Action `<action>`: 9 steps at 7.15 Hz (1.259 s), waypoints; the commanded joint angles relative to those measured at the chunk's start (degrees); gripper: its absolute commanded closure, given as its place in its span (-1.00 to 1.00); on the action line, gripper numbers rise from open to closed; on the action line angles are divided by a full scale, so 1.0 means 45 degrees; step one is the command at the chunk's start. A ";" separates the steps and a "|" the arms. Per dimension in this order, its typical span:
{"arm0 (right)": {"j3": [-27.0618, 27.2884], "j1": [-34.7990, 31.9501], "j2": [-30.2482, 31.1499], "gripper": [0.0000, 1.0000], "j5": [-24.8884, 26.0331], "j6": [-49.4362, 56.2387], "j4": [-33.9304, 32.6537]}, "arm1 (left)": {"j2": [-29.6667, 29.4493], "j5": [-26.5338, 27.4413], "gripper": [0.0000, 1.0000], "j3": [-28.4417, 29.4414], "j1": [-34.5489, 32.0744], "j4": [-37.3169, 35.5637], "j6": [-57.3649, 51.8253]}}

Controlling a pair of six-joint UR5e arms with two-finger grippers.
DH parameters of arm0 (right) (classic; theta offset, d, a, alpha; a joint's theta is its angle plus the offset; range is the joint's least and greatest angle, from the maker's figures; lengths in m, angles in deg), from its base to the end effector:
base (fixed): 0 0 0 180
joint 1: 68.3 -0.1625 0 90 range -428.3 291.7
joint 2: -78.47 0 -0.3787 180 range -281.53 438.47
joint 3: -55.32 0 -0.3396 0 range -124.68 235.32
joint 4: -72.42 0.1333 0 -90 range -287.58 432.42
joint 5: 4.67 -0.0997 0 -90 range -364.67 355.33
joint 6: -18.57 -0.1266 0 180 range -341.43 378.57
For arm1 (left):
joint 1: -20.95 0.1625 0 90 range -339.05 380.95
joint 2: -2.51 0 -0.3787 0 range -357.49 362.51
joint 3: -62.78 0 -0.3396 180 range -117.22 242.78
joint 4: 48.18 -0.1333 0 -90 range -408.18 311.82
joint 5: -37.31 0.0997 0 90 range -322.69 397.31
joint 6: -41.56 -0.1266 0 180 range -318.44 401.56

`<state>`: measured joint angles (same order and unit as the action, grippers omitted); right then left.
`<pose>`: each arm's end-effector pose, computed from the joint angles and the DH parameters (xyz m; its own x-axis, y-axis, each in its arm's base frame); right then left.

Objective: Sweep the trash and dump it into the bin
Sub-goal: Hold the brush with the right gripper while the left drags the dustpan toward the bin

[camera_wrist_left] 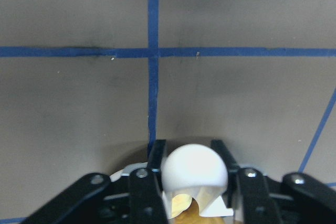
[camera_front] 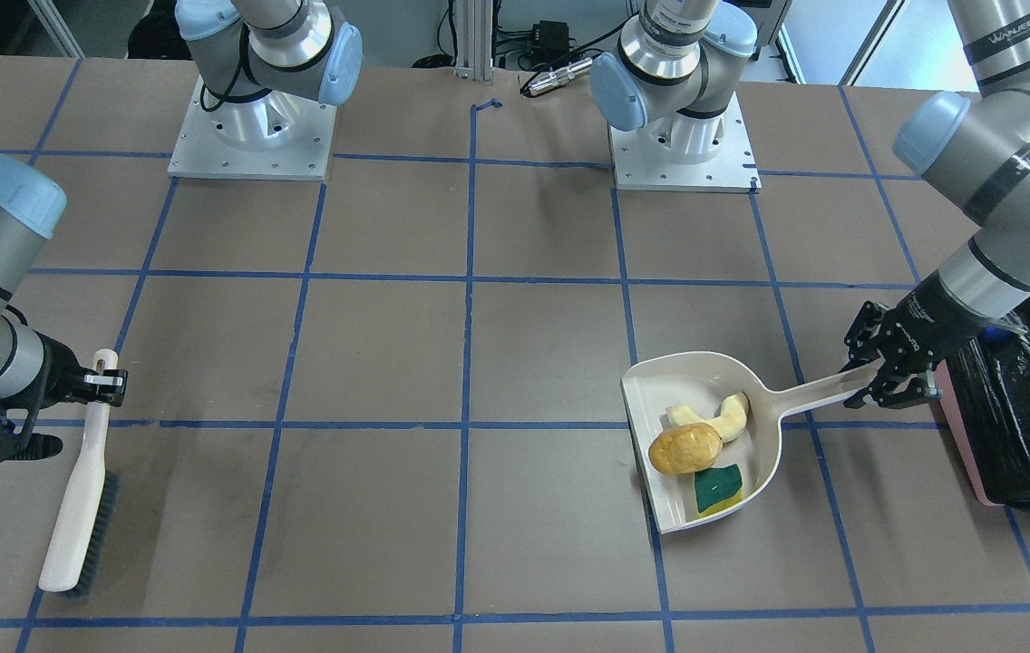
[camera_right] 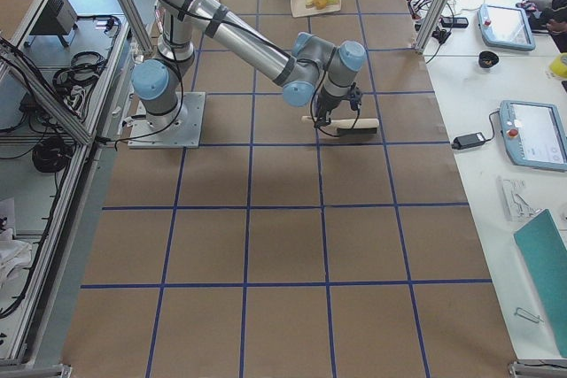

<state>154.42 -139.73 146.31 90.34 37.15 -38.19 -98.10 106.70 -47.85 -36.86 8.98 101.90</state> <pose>-0.0458 -0.5203 0.1946 -0.9997 -0.0106 0.0225 -0.0059 0.9793 0.2025 0.0962 -0.4866 0.2429 0.0682 -0.9778 0.1984 -0.9564 -0.0074 0.2919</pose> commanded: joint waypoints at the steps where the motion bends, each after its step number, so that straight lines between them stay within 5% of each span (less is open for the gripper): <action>1: -0.0029 0.0190 0.0023 1.00 0.0058 0.0168 -0.0009 | 0.0246 -0.0808 1.00 -0.0005 0.0305 0.0014 -0.0089; 5: 0.0010 0.0347 -0.0095 1.00 -0.0039 0.0169 -0.0009 | 0.0269 -0.1124 1.00 -0.0568 0.0444 -0.0102 -0.0574; 8: 0.0010 0.0347 -0.0153 1.00 -0.0039 0.0071 -0.0028 | -0.0474 0.0415 1.00 -0.0865 0.0443 -0.1798 -0.0773; 9: 0.0010 0.0347 -0.0153 1.00 -0.0039 0.0090 -0.0028 | -0.0475 0.1309 0.03 -0.0748 0.0308 -0.1996 -0.0676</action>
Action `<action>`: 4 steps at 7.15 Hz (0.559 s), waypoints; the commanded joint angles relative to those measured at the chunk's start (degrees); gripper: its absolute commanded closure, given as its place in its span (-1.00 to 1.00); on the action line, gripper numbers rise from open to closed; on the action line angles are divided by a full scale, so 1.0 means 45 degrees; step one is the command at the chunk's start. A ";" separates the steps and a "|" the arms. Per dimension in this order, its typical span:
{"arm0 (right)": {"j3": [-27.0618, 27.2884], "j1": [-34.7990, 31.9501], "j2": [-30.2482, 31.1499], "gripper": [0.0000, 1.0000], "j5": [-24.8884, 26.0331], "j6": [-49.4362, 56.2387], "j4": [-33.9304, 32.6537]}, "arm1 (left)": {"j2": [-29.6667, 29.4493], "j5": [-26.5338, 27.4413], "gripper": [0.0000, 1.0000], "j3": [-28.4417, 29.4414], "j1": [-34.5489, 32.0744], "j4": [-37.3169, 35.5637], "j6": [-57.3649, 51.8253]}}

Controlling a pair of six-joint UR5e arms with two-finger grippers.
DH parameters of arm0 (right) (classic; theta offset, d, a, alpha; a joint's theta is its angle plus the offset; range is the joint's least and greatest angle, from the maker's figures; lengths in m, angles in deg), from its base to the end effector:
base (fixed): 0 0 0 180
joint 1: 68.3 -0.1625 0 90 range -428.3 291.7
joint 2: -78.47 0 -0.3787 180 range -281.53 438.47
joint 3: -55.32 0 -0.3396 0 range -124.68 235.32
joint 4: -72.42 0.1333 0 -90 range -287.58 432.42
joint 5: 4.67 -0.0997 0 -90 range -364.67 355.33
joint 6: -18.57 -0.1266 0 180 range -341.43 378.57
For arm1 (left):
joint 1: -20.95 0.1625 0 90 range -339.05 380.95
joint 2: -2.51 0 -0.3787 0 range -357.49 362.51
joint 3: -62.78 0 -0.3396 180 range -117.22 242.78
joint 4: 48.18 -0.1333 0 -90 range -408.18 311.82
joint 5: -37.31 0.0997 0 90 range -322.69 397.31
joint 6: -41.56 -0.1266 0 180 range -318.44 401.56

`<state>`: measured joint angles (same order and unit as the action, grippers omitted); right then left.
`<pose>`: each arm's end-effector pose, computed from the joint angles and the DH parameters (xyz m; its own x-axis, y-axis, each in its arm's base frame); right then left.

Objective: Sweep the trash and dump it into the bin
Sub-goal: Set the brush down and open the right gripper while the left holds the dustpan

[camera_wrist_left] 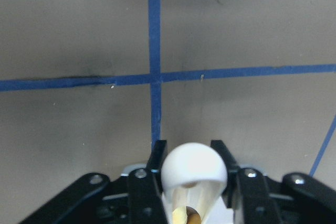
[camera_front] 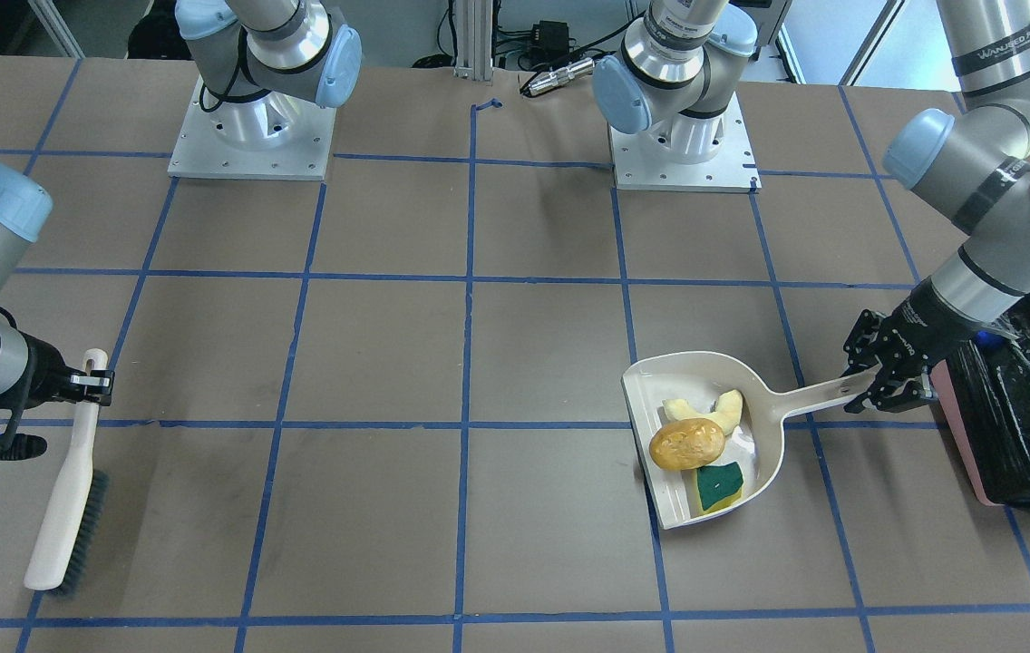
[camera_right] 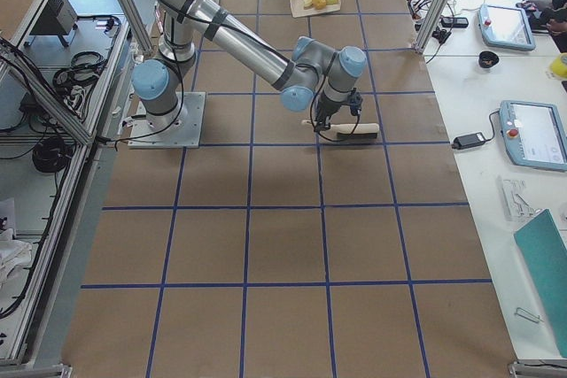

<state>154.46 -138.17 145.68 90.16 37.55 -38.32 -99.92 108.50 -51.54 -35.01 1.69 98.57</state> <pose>-0.0598 -0.5194 0.1889 -0.9998 0.0102 0.0150 0.0131 0.9775 0.2104 0.1133 -0.4788 0.2154 0.0358 -0.9738 0.2247 -0.9711 0.0192 0.2379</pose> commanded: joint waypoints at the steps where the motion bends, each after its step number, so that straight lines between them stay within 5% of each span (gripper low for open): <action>1: 0.0000 0.0000 -0.0013 0.96 0.0000 0.0020 -0.0039 | -0.0069 0.1924 -0.43 0.0091 -0.0182 -0.0629 0.0103; 2: 0.0000 0.0000 -0.0013 0.75 0.0039 0.0078 -0.0465 | -0.0088 0.2360 -0.62 0.0072 -0.0318 -0.1018 0.0084; 4: 0.0000 0.0000 -0.0013 0.34 0.0137 0.0098 -0.0762 | -0.0108 0.3780 -0.68 0.0071 -0.1308 -0.1506 0.1478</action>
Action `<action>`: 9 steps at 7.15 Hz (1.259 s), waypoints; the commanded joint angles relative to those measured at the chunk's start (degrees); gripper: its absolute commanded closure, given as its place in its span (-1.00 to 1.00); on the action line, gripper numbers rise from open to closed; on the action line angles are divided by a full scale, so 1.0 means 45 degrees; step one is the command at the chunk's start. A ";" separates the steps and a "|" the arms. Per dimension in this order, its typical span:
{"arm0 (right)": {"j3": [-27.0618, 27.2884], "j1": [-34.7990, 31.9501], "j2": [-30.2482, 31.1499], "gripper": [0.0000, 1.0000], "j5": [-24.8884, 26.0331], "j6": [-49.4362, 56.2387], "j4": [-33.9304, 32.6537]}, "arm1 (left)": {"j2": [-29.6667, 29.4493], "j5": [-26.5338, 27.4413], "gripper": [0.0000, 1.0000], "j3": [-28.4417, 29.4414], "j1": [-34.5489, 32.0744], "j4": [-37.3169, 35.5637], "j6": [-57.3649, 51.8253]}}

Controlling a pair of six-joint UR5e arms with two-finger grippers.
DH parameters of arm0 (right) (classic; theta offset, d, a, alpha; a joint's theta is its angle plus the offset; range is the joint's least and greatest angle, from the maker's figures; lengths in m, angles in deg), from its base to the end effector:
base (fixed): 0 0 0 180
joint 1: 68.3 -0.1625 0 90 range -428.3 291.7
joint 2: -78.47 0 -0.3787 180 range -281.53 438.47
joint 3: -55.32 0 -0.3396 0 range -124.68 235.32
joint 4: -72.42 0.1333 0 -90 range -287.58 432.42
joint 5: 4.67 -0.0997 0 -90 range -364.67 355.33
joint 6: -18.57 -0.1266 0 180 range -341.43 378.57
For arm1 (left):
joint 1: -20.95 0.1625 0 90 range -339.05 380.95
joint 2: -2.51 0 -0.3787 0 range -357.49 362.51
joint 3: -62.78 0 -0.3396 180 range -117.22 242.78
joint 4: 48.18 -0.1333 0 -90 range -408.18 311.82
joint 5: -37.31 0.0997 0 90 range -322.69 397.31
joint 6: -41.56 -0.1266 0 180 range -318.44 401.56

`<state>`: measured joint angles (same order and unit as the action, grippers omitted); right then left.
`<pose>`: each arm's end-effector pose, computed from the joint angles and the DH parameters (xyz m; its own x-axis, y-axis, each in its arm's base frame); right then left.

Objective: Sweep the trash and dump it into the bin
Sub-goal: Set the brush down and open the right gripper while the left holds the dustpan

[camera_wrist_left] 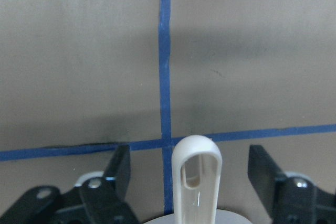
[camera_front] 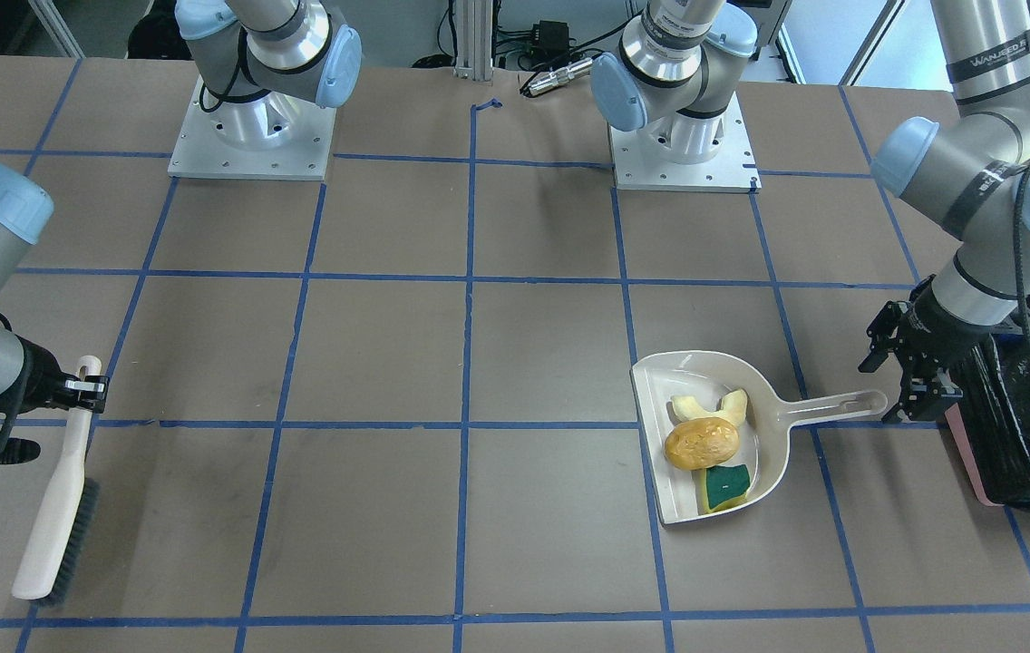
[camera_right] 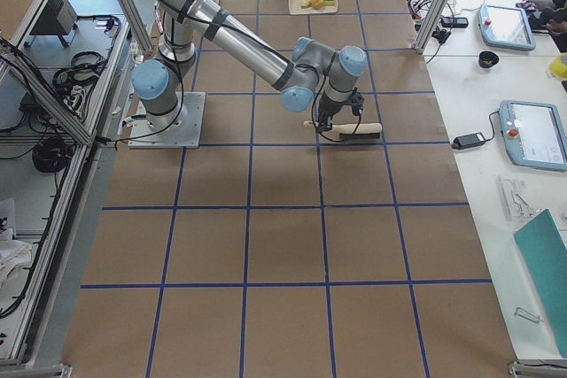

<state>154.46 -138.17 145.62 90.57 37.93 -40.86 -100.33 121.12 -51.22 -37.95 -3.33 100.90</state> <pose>-0.0628 -0.5250 0.1919 -0.9994 0.0034 0.0350 0.0094 0.9849 0.1728 0.1184 -0.4807 0.2180 0.0015 -0.9839 0.1787 -0.9998 0.0018 0.0181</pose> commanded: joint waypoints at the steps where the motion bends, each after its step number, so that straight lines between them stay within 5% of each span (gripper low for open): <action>1: 0.0000 0.0000 -0.0001 0.11 0.0046 0.0015 -0.0429 | -0.0038 0.2145 -0.68 0.0019 -0.1551 -0.0860 0.2424; 2: 0.0020 0.0000 -0.0001 0.08 0.0027 0.0015 -0.0431 | -0.0038 0.3259 -0.68 0.0019 -0.2295 -0.0864 0.3154; 4: 0.0039 0.0000 -0.0021 0.07 -0.0090 0.0015 -0.0431 | -0.0250 0.3523 -0.57 0.0058 -0.2615 -0.0748 0.2911; 7: 0.0039 0.0000 -0.0021 0.06 -0.0090 -0.0004 -0.0431 | -0.0914 0.3543 -0.49 0.1477 -0.3082 0.1880 0.2359; 9: -0.0115 0.0000 0.0115 -0.24 0.0045 0.0015 -0.0528 | -0.1169 0.3582 -0.49 0.1855 -0.3317 0.1910 0.2574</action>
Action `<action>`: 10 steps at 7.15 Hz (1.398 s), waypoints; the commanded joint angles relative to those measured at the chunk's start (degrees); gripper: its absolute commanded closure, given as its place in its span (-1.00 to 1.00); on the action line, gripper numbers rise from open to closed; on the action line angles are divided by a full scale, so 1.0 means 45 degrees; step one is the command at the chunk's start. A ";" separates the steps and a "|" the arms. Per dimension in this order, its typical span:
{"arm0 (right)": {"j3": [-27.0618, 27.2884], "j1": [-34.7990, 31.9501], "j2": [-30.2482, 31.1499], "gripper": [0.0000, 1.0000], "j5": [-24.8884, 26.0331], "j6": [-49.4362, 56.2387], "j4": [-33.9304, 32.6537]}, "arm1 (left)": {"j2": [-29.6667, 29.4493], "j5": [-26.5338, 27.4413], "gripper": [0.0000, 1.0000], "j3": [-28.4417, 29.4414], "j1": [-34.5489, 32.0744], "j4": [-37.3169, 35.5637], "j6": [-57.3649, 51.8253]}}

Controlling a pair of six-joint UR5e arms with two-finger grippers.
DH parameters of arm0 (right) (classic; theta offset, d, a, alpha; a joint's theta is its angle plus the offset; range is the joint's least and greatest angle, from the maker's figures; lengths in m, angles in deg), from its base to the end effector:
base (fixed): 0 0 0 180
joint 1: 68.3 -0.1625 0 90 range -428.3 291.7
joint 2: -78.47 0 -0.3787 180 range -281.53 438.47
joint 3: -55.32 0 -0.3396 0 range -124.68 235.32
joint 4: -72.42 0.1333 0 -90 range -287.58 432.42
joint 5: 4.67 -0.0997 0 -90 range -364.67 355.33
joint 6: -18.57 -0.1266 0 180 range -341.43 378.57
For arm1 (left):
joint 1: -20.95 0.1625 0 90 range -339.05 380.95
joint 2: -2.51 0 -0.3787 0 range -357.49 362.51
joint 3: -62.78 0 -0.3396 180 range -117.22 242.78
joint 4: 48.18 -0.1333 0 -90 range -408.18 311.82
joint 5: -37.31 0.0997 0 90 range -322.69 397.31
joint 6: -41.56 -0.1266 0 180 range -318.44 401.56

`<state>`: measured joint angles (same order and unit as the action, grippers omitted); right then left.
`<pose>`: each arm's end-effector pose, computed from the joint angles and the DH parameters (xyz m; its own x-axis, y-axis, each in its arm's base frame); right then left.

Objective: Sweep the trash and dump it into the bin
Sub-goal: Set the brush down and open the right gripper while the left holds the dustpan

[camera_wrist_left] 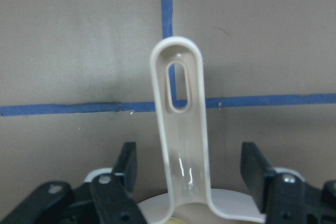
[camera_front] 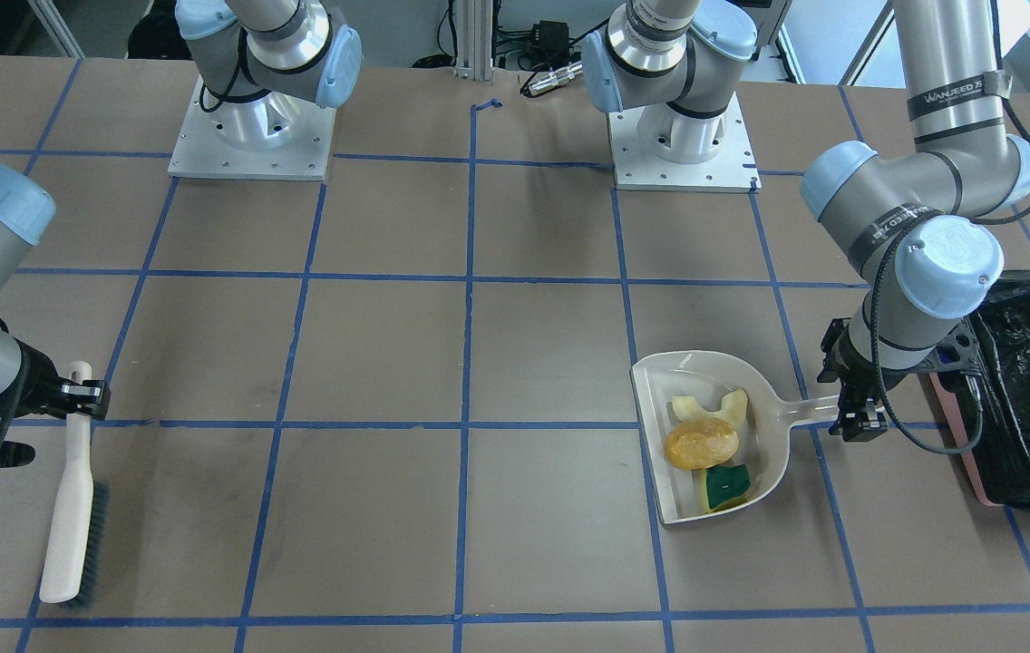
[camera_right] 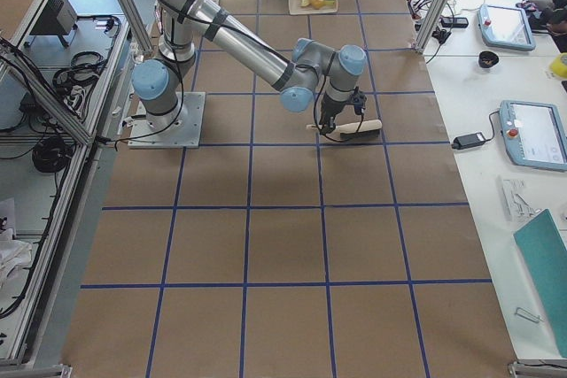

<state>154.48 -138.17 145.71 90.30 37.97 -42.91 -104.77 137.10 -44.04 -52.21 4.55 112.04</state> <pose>-0.0639 -0.5297 0.1954 -0.9991 0.0048 0.0431 0.0106 0.9905 0.1368 0.0379 -0.5111 0.2147 -0.0416 -0.9991 -0.0046 -0.9831 0.0418 -0.1785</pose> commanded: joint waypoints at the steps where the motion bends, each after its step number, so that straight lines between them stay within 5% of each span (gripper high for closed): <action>1: -0.0140 0.0000 0.0192 -0.34 0.0106 0.0392 -0.0732 | -0.0396 0.0205 -0.49 0.0280 -0.0149 0.0041 0.0292; 4: -0.0101 0.0000 0.0756 -0.94 -0.0050 0.0806 -0.1813 | -0.0964 0.1083 -0.50 0.0203 -0.0149 -0.0253 0.0507; 5: -0.0082 -0.0019 0.1166 -1.00 -0.0050 0.0767 -0.1638 | -0.0887 0.1066 -0.34 0.0202 -0.0188 -0.0253 0.0548; 7: -0.0062 -0.0097 0.2316 -1.00 -0.0979 0.0592 -0.0393 | -0.0867 0.1007 0.51 0.0183 -0.0266 -0.0233 0.0587; 9: -0.0121 -0.0137 0.3100 -1.00 -0.1085 0.0552 0.0624 | -0.0827 0.0872 1.00 0.0202 -0.0286 -0.0253 0.0510; 10: -0.0121 -0.0272 0.3316 -1.00 -0.1085 0.0533 0.0880 | -0.0885 0.0870 1.00 0.0202 -0.0267 -0.0272 0.0451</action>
<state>153.99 -138.89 159.01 85.64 40.48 -40.90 -108.59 141.20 -43.14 -53.45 3.39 114.39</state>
